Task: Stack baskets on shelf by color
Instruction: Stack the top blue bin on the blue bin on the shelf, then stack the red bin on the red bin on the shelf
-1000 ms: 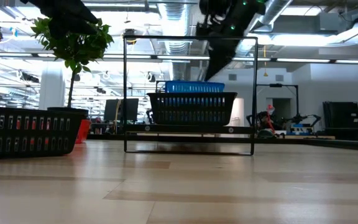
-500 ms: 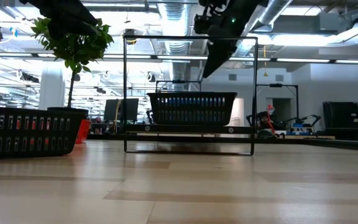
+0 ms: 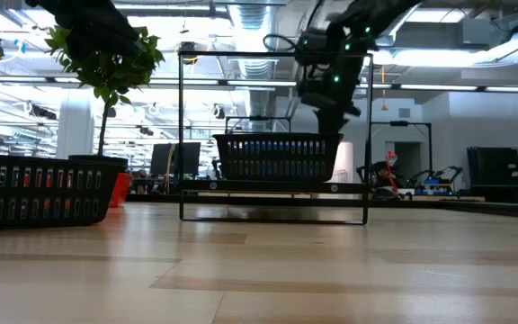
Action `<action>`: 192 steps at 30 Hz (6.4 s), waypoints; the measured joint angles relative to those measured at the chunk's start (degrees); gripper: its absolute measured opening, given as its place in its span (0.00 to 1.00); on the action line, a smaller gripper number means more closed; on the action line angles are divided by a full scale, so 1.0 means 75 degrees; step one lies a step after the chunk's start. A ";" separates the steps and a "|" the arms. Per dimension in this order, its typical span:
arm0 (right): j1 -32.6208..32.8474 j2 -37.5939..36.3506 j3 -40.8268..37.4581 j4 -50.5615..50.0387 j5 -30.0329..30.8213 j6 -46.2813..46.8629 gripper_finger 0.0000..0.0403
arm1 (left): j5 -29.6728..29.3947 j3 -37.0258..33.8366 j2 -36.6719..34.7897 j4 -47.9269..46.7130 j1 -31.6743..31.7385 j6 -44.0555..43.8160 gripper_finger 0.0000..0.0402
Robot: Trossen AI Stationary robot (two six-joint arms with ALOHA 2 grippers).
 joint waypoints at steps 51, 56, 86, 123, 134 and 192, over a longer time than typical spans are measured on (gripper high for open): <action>0.3411 0.0163 0.3043 -0.2515 -0.0121 0.0031 0.01 | -0.0137 -0.0956 0.2954 -0.1447 0.2105 0.0054 0.54; 0.3589 0.0163 0.3043 -0.2515 -0.0118 0.0046 0.01 | 0.0217 -0.0956 0.3791 -0.1434 0.2352 0.0254 0.55; 0.3846 0.0169 0.3043 -0.2510 -0.0100 -0.0040 0.01 | 0.0540 -0.0343 0.4640 -0.1408 0.1373 -0.0120 0.00; 0.4348 0.1122 0.3043 0.2211 -0.0755 -0.4776 0.45 | 0.1836 0.1612 0.3798 -0.0931 -0.0202 0.1059 0.00; 0.4284 0.1125 0.3043 0.2590 -0.1340 -0.5066 0.48 | 0.2511 0.1614 0.3806 -0.0315 -0.0236 0.1253 0.00; 0.3748 0.1410 0.3034 0.1865 -0.3989 -0.5150 0.23 | 0.4576 0.1612 0.3806 -0.0090 -0.0568 0.4671 0.00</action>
